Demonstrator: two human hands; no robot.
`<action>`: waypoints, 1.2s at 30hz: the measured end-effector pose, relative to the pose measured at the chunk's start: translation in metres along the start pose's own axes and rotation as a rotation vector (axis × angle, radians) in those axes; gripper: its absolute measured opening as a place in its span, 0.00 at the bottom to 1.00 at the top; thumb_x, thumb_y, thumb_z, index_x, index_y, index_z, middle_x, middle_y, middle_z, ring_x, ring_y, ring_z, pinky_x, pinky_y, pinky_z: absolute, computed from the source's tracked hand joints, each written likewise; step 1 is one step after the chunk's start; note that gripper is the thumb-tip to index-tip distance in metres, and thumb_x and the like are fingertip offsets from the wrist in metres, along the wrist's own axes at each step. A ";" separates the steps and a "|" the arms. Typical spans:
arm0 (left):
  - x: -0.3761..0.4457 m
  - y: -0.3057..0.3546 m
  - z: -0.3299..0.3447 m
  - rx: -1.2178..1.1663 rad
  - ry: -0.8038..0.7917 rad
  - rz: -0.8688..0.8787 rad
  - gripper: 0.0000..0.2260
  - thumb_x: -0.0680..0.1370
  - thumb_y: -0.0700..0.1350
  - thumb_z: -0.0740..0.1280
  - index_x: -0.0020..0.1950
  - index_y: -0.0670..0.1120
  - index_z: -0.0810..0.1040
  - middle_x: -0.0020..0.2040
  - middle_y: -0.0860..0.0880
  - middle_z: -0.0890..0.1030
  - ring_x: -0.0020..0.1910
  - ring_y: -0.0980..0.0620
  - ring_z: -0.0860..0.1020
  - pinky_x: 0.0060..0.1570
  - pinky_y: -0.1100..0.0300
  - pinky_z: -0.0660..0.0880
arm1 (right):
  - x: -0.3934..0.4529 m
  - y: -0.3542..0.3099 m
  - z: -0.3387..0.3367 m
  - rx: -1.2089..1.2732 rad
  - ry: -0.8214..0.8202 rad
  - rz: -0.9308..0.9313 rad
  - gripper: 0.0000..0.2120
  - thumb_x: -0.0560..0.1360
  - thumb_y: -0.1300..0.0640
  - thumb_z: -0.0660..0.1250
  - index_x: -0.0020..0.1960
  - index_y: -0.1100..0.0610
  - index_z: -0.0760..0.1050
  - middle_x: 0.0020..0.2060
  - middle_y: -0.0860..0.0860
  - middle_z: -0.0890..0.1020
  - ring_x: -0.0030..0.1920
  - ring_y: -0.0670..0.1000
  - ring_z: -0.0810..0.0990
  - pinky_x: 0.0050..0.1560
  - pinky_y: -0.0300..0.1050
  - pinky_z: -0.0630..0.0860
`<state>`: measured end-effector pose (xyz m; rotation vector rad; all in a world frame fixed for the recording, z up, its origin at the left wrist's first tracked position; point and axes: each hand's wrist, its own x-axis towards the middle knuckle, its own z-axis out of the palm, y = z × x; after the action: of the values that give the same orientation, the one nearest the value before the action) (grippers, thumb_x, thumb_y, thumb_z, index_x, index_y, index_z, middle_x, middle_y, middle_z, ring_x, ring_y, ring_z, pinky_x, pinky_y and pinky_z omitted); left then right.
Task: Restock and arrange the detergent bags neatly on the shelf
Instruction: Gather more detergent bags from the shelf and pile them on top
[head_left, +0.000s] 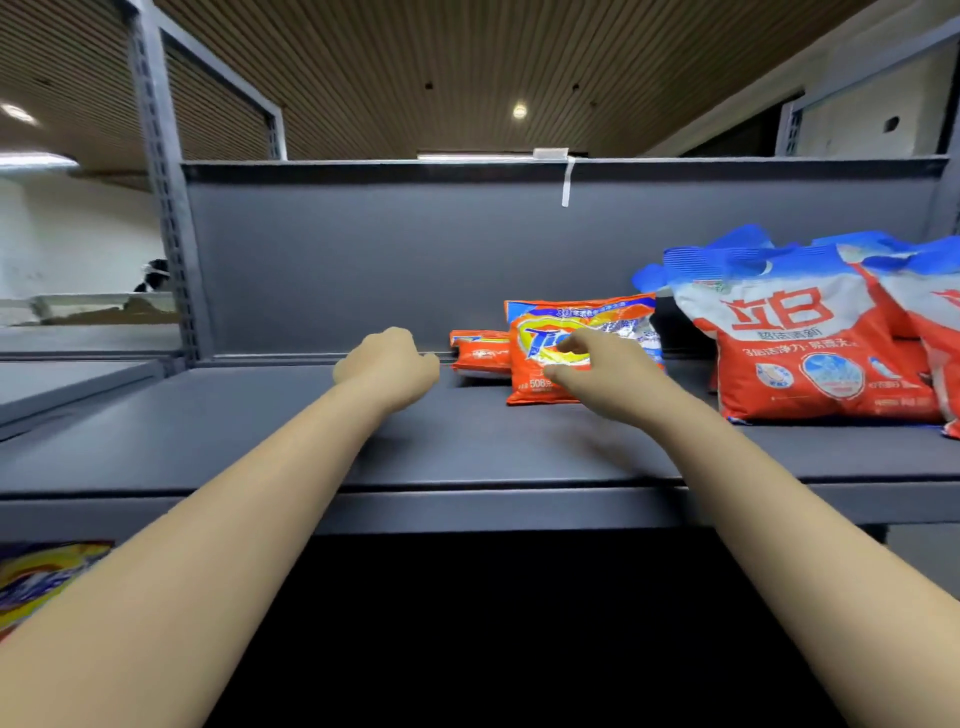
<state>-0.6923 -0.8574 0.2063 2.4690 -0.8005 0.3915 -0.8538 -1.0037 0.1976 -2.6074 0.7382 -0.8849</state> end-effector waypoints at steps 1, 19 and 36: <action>-0.006 -0.008 -0.007 0.009 0.027 0.012 0.12 0.77 0.49 0.58 0.56 0.45 0.74 0.52 0.46 0.77 0.47 0.44 0.74 0.43 0.57 0.68 | -0.007 -0.008 0.002 0.008 0.022 -0.014 0.21 0.76 0.48 0.64 0.67 0.54 0.71 0.66 0.51 0.75 0.65 0.53 0.72 0.63 0.49 0.69; -0.154 -0.290 -0.131 -0.052 0.292 0.029 0.09 0.78 0.51 0.61 0.52 0.48 0.76 0.50 0.50 0.81 0.51 0.44 0.77 0.52 0.52 0.71 | -0.158 -0.248 0.126 0.348 0.081 -0.197 0.13 0.76 0.53 0.66 0.60 0.53 0.76 0.56 0.44 0.79 0.60 0.43 0.74 0.56 0.36 0.66; -0.200 -0.558 -0.167 0.079 0.081 -0.429 0.12 0.80 0.53 0.57 0.61 0.50 0.72 0.46 0.55 0.77 0.40 0.53 0.73 0.52 0.53 0.73 | -0.208 -0.431 0.328 0.392 -0.350 -0.339 0.16 0.77 0.48 0.64 0.64 0.49 0.72 0.55 0.39 0.74 0.60 0.41 0.73 0.58 0.36 0.69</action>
<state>-0.5270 -0.2850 0.0498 2.5894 -0.2126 0.3643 -0.6274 -0.4982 0.0259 -2.4586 0.0237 -0.5563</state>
